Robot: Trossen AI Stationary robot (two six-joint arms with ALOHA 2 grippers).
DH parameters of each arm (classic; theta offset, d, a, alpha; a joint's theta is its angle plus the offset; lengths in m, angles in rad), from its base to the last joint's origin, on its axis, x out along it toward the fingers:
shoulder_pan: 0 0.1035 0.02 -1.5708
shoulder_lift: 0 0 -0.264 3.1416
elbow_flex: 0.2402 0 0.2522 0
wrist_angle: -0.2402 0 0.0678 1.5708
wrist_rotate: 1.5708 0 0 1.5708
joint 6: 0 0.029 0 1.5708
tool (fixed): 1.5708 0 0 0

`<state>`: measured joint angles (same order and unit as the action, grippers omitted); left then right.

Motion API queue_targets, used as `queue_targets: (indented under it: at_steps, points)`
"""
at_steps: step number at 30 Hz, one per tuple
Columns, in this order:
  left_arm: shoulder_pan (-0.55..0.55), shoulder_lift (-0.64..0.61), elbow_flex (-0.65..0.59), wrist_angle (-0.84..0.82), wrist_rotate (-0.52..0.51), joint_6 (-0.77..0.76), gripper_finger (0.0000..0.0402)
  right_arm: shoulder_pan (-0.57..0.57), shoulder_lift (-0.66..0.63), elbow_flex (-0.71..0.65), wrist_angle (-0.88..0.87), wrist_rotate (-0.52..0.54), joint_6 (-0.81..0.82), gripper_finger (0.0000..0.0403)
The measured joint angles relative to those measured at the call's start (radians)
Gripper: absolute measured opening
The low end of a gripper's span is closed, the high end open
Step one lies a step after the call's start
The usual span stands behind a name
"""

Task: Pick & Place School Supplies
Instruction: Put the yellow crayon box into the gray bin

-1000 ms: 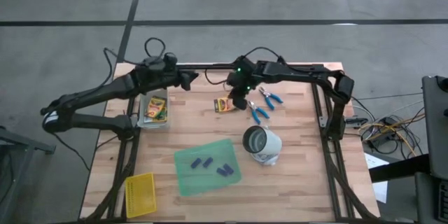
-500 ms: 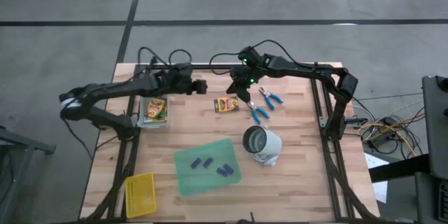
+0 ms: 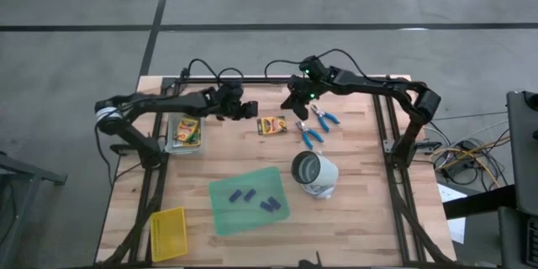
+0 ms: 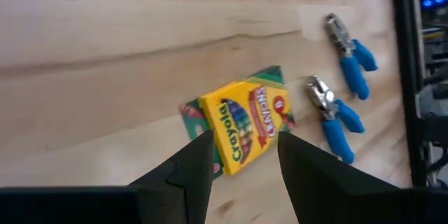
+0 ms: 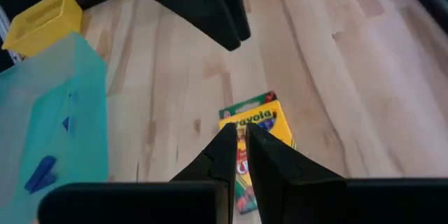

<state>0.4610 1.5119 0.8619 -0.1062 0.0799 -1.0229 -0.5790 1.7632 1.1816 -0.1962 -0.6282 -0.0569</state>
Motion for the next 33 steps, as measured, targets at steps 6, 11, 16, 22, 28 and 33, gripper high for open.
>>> queue_targets:
  at_steps: [6, 11, 16, 22, 28, 33]
  points:
    - [0.000, 0.047, 0.008, 0.005, 0.008, -0.025, 0.0163, 0.023, 0.025, -0.107, 0.123, 0.000, 0.128, 0.0031]
    - [0.000, 0.067, 0.022, 0.019, 0.012, -0.023, 0.0163, 0.026, 0.038, -0.142, 0.148, 0.071, 0.245, 0.0031]
    - [0.002, 0.073, 0.038, 0.028, 0.008, 0.047, 0.0163, 0.026, 0.038, -0.129, 0.140, 0.111, 0.265, 0.0031]
    - [0.001, 0.073, 0.055, 0.026, 0.063, 0.030, 0.0163, 0.029, 0.039, 0.011, -0.074, 0.074, 0.240, 0.0031]
    - [0.000, 0.066, 0.071, 0.029, 0.045, 0.131, 0.0163, 0.031, 0.111, 0.193, -0.371, 0.075, 0.011, 0.0031]
    - [0.000, 0.008, 0.106, 0.028, -0.009, 0.271, 0.0163, 0.031, 0.195, 0.253, -0.380, 0.033, 0.009, 0.0031]
